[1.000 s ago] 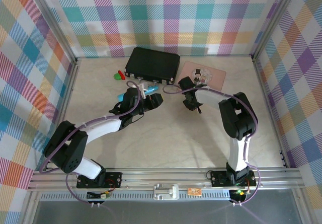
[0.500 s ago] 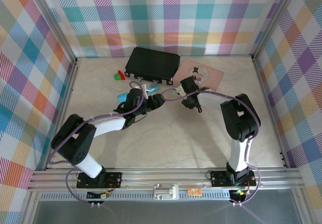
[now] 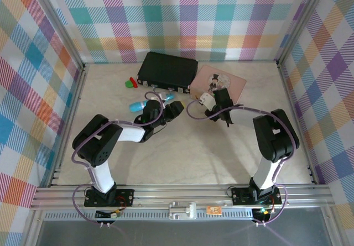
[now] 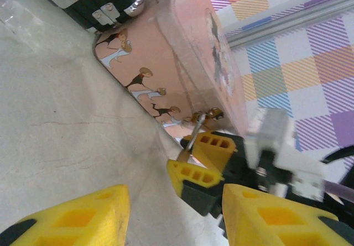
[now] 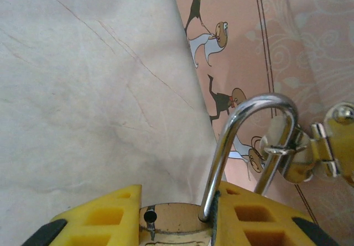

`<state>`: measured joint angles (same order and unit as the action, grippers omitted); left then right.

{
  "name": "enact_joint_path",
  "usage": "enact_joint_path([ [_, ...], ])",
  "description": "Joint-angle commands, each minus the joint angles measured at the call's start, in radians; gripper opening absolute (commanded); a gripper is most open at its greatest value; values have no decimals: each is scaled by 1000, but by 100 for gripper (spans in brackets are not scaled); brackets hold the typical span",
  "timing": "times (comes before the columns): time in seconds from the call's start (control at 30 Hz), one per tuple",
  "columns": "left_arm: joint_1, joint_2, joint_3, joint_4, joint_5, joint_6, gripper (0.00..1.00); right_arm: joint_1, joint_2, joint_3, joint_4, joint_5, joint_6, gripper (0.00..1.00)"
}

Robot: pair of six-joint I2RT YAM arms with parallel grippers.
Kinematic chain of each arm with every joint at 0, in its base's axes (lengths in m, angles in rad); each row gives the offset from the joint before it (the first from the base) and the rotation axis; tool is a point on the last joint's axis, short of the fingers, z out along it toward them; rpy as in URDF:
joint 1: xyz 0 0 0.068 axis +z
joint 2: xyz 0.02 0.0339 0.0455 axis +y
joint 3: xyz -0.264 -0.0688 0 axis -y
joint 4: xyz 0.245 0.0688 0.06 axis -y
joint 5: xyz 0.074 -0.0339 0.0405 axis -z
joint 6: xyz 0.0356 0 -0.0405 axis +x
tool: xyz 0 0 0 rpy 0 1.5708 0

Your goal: Unlock a padlock with a key

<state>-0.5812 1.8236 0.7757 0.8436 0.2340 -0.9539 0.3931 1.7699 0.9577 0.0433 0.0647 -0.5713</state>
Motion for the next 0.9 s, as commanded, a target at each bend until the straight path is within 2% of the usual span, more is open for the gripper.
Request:
enact_joint_path([
  [0.0, -39, 85, 69, 85, -14, -24, 47, -9, -49, -14, 137, -119, -13, 1],
  [0.13, -75, 197, 163, 161, -21, -52, 43, -21, -74, -49, 164, -157, -9, 1],
  [0.47, -132, 333, 349, 110, -38, 27, 43, -37, -80, -62, 164, -203, -15, 0],
  [0.77, -132, 443, 487, 71, -15, 86, 34, -51, -75, -63, 163, -245, 1, 0],
  [0.87, -132, 456, 499, 67, -22, 94, 27, -53, -74, -63, 167, -250, 5, 0],
])
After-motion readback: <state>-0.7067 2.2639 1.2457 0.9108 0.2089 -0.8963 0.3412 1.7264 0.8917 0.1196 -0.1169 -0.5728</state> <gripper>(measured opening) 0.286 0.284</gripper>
